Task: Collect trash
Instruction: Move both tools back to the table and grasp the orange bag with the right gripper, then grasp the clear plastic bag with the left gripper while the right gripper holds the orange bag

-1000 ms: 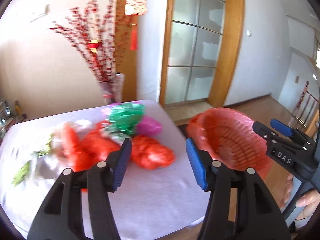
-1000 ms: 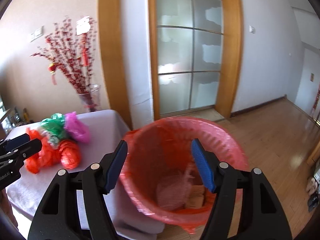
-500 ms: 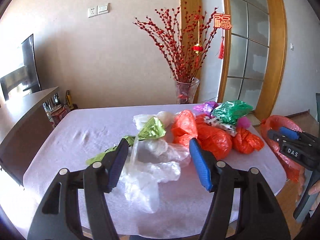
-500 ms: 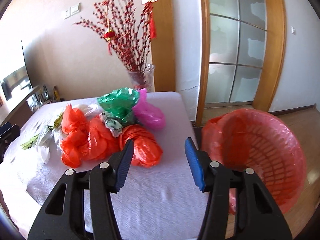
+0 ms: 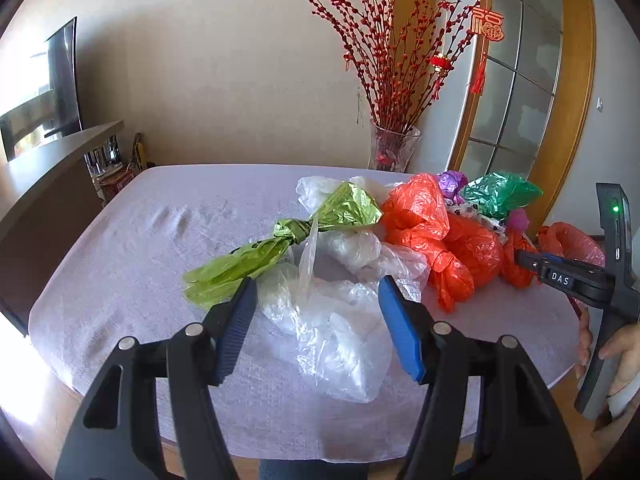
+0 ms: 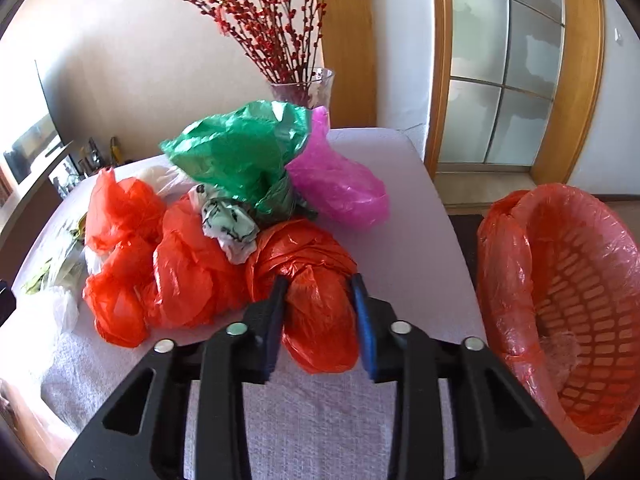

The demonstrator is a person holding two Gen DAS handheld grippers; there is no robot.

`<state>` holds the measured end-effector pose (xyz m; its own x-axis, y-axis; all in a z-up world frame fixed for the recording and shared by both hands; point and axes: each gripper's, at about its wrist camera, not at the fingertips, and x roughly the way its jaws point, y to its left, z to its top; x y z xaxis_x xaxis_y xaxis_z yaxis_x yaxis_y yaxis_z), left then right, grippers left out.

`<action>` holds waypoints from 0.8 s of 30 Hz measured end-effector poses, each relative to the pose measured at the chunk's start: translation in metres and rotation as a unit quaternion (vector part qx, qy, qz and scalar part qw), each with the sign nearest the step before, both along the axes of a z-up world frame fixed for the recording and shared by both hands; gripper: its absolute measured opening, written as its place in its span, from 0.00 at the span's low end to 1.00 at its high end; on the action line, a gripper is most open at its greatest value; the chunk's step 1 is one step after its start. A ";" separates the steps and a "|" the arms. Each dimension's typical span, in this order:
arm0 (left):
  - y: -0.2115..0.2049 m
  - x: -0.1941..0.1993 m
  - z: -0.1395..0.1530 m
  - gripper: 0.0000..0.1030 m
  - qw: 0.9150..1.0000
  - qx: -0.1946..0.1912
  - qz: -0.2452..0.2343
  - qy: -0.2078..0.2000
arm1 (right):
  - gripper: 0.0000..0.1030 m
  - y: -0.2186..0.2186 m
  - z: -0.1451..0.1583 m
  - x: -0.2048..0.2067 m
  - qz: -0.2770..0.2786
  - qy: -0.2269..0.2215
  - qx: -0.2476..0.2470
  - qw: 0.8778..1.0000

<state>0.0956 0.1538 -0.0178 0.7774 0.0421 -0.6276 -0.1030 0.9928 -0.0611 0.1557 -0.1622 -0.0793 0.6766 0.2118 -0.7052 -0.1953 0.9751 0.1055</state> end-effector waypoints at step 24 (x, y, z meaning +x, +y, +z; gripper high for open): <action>-0.002 0.007 -0.037 0.11 0.997 -0.038 -0.006 0.059 | 0.17 -0.020 0.015 -0.050 -0.002 -0.012 -0.013 1.000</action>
